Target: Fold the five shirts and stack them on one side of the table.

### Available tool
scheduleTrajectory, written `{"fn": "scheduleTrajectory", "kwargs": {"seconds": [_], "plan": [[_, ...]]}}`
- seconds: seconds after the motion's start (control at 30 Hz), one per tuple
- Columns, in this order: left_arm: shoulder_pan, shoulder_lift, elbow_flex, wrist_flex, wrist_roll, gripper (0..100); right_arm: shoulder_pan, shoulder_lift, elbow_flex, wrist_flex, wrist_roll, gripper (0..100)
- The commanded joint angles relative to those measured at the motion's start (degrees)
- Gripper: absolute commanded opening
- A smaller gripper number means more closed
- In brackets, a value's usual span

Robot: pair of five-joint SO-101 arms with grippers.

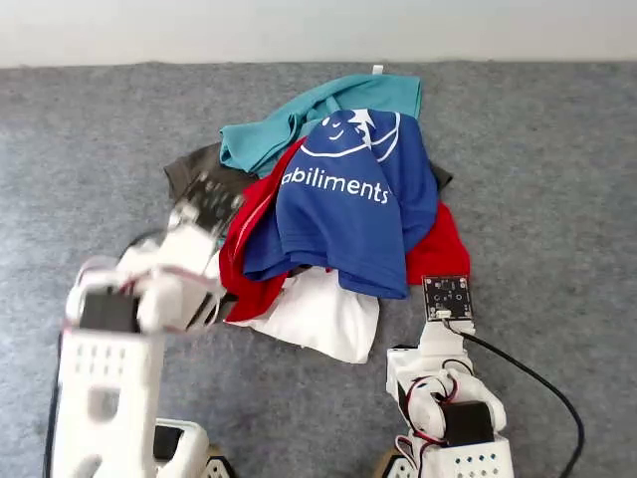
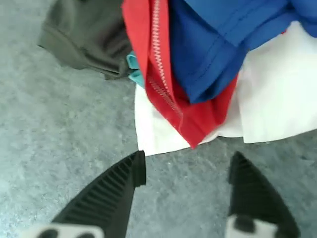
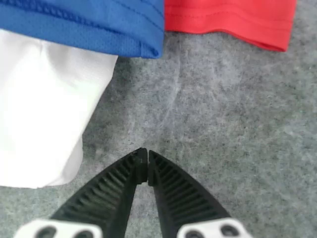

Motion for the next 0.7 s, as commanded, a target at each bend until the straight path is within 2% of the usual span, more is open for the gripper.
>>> {"fn": "scheduleTrajectory", "kwargs": {"seconds": [0.0, 0.4, 0.57, 0.67], "plan": [[2.4, 13.0, -12.4, 1.8, 0.2, 31, 0.0, 0.0, 0.8, 0.2, 0.4, 0.9], [8.5, 44.3, -36.1, 1.6, 0.4, 33, 0.0, 0.0, 0.8, 0.2, 0.4, 0.9], [8.1, 57.0, -42.8, -4.0, 7.1, 33, 0.0, 0.0, 0.8, 0.2, 0.4, 0.9], [8.8, 63.5, -43.6, -6.2, 8.8, 33, 0.0, 0.0, 0.8, 0.2, 0.4, 0.9]]}}
